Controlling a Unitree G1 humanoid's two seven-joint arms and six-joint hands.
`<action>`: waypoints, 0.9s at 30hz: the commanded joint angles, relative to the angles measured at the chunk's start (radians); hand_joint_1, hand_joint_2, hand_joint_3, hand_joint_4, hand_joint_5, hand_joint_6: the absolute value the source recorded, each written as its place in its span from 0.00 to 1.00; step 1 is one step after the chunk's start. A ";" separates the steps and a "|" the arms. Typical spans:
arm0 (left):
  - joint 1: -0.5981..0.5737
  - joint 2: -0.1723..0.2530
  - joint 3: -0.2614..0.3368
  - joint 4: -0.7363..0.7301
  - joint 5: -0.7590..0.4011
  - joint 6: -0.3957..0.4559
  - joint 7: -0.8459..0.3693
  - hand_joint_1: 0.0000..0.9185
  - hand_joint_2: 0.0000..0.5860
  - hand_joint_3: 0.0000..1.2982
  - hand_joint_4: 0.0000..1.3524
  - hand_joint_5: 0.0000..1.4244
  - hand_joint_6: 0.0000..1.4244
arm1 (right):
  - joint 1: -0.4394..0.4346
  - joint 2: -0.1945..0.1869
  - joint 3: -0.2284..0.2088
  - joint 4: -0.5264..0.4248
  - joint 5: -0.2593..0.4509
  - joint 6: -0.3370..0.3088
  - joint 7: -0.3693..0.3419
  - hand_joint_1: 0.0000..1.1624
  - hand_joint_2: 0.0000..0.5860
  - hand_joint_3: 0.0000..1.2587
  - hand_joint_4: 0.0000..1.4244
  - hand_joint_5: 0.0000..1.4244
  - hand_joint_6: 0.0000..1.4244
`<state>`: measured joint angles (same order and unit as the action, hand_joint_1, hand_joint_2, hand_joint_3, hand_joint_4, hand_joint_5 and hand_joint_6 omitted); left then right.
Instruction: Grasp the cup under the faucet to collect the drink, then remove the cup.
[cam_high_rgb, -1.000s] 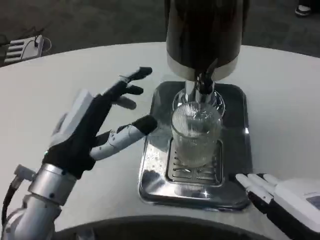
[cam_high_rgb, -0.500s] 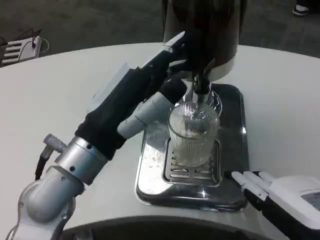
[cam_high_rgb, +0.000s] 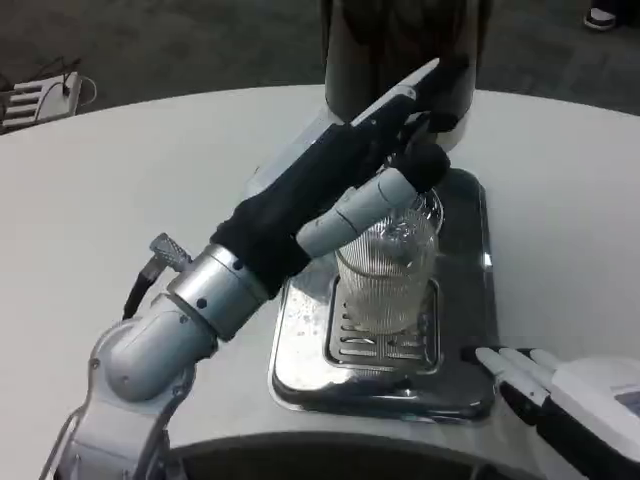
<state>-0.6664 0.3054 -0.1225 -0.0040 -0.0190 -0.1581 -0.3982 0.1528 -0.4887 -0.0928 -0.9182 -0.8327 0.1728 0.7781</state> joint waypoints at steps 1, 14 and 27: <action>-0.025 0.014 -0.042 0.017 0.052 0.005 -0.046 0.00 0.15 0.02 0.00 0.07 0.06 | 0.015 -0.002 -0.014 -0.026 0.015 -0.001 -0.008 0.39 0.84 0.00 0.00 0.00 0.07; -0.018 0.038 -0.115 0.014 0.240 -0.074 -0.014 0.00 0.12 0.00 0.00 0.00 0.00 | 0.010 0.004 -0.037 -0.019 0.053 0.013 -0.020 0.38 0.85 0.00 0.00 0.00 0.07; -0.035 0.057 -0.127 0.068 0.273 -0.110 -0.025 0.00 0.13 0.00 0.00 0.00 0.00 | -0.068 0.148 -0.152 0.259 0.526 0.088 -0.194 0.52 0.57 0.00 0.00 0.00 0.08</action>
<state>-0.7168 0.3534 -0.2198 0.0305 0.2408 -0.2682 -0.3819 0.1001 -0.3526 -0.2386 -0.7026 -0.3584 0.2890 0.6338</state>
